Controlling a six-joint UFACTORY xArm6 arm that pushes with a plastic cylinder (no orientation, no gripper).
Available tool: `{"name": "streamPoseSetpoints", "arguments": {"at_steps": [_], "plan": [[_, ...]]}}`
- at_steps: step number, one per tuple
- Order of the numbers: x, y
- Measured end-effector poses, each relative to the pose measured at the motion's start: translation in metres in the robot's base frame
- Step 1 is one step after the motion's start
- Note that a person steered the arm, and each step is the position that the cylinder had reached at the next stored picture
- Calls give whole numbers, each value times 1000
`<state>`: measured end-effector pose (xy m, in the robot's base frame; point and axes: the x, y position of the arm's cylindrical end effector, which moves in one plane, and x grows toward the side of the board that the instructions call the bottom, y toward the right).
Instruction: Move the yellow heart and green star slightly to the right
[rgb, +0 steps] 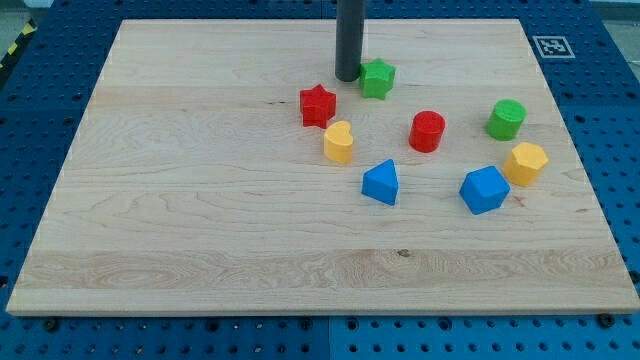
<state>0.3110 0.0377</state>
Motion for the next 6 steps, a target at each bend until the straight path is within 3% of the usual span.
{"name": "streamPoseSetpoints", "arguments": {"at_steps": [4,6], "plan": [[21,14],[-33,26]]}}
